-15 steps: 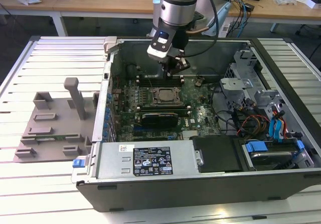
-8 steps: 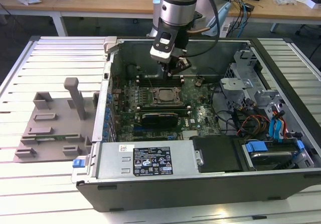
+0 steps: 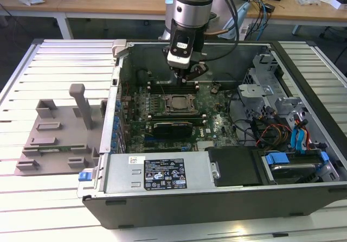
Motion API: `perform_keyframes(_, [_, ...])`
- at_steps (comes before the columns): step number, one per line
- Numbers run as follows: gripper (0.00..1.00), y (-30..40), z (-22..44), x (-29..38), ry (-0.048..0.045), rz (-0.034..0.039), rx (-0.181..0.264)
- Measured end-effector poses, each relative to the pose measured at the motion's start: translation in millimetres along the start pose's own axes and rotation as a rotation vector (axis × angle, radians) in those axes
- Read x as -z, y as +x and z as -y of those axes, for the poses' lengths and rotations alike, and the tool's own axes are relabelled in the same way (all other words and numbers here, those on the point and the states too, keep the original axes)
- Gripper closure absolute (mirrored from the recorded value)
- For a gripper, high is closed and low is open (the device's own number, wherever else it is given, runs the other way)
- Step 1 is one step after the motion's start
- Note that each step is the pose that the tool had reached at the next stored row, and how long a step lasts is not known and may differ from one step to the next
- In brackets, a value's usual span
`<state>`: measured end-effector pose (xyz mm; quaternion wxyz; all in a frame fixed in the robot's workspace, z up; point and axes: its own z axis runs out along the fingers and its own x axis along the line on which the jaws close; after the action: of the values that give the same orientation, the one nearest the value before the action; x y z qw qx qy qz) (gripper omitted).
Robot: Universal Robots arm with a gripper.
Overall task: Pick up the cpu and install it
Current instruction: 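Install the first cpu locking lever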
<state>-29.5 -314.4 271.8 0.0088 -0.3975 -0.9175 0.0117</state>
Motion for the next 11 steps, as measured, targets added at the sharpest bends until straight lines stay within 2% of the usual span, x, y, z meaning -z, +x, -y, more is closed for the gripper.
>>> perform_keyframes(11, [0.89,0.0,0.0,0.0,0.0008,0.0033,0.116])
